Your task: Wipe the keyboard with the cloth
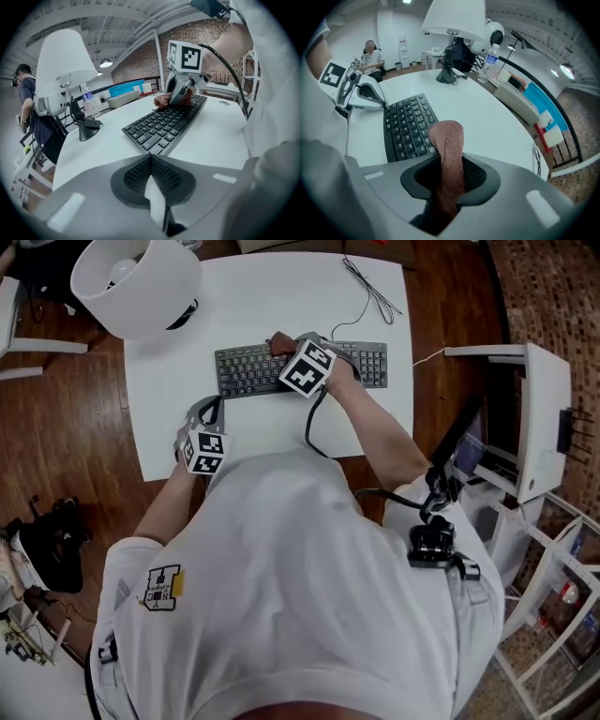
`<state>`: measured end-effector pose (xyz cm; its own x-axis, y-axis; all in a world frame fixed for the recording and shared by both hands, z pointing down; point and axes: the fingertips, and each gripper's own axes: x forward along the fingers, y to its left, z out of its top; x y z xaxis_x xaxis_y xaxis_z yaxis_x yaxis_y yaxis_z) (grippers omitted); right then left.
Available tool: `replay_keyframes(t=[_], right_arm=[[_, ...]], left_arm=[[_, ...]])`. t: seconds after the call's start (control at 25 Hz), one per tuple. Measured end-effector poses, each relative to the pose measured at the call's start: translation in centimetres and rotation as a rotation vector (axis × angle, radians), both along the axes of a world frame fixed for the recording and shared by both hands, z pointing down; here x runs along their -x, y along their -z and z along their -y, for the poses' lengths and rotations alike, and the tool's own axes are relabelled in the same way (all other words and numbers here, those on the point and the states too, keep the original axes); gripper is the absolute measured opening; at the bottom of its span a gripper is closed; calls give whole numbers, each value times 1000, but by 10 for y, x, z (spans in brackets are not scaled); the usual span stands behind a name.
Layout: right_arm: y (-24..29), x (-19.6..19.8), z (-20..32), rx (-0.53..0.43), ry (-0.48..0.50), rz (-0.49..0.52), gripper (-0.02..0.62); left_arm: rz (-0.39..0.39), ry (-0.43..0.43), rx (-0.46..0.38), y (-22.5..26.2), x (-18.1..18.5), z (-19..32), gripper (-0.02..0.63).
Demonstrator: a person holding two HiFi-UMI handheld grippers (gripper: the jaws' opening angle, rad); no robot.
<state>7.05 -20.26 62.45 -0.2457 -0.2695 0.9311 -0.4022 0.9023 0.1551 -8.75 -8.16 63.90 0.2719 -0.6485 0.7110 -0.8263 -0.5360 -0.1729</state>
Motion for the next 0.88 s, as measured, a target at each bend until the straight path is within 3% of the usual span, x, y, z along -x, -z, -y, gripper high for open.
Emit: replay_keyframes(t=[0.48,0.72,0.88], right_arm=[[-6,-252,25,-35,-496,-166,101],[-4,-263,21,-48,-511,-196,101],[11,-227,19,-71,-445,-166,101]], left_arm=[[2,13,-4,-2,2,0,0],[-1,18,-8,-1,-3,-1,0],[-9,12,-17,-2,-4,-1,0]])
